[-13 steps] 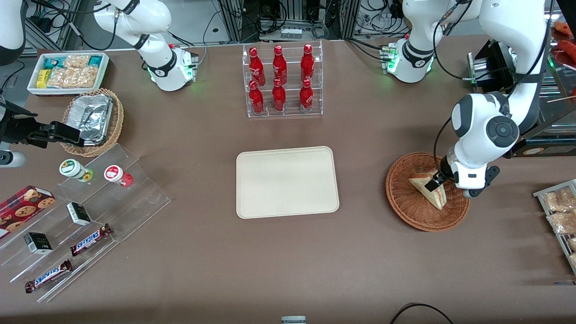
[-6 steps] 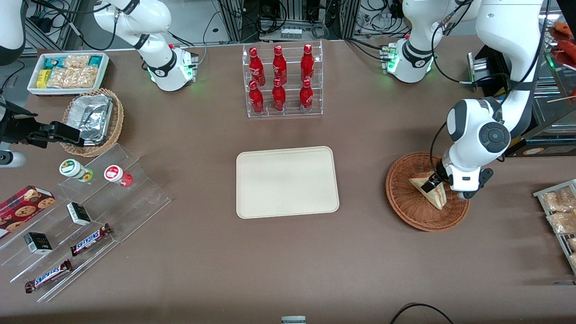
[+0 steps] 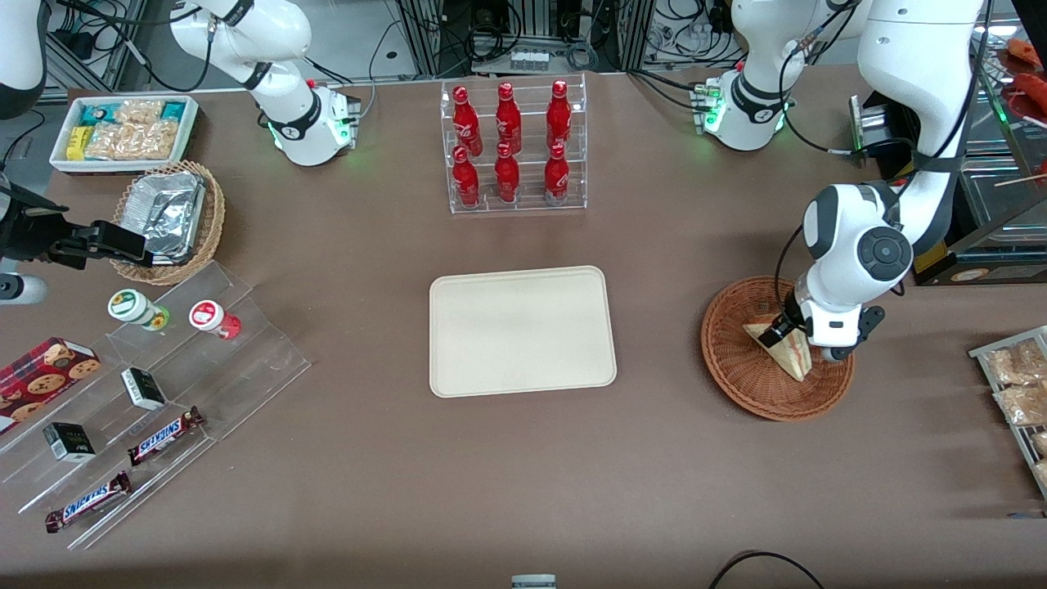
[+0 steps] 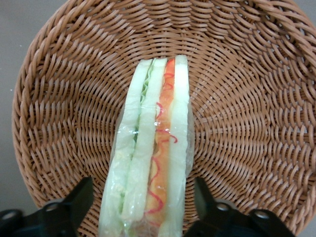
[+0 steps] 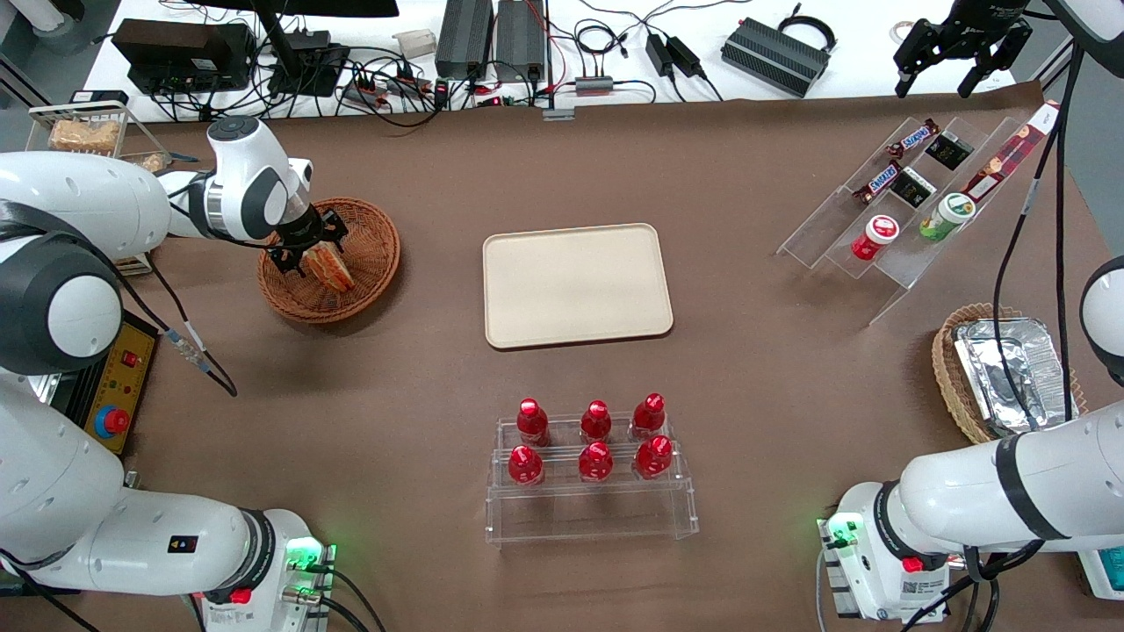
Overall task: Place sandwich from basket to tray
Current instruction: 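Lower the open left gripper around the sandwich and close it, then lift the sandwich and carry it over the cream tray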
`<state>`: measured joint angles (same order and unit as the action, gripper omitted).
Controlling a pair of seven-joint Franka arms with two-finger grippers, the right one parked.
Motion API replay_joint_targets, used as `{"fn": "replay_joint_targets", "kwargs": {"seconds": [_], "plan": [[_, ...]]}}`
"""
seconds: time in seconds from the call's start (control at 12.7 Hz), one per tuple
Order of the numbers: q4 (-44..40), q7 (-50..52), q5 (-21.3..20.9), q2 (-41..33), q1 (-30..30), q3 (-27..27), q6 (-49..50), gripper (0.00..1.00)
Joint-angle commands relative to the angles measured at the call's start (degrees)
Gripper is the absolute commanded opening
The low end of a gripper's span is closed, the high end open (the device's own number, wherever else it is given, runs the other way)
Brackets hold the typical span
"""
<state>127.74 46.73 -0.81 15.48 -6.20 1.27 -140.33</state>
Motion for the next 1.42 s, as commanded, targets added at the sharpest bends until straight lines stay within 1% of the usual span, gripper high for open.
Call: {"fn": "replay_joint_targets", "kwargs": {"seconds": [0.0,0.08,0.24,0.31,0.55,0.63,0.79,1.02,1.34], "plan": [[0.5,0.6,-0.2,-0.8,-0.8,0.4,-0.7,0.12],[0.4,0.2,-0.2,-1.3,-0.8,0.4,-0.2,0.0],[0.0,0.0,-0.4,-3.6,-1.4,0.4,2.9,0.0],[-1.1,-0.1,-0.7,-5.0,-2.7,0.4,5.9,0.0],[-9.3,0.3,-0.7,-6.3,-6.4,0.4,19.3,0.0],[-11.8,0.6,-0.7,-6.2,-7.9,0.4,22.1,0.0],[-13.8,0.9,-0.6,-6.1,-10.8,0.4,23.9,0.0],[-15.6,0.5,-0.4,-5.6,-17.4,0.4,25.2,0.0],[-21.0,1.0,0.2,-1.0,-25.8,0.3,25.5,0.0]]}}
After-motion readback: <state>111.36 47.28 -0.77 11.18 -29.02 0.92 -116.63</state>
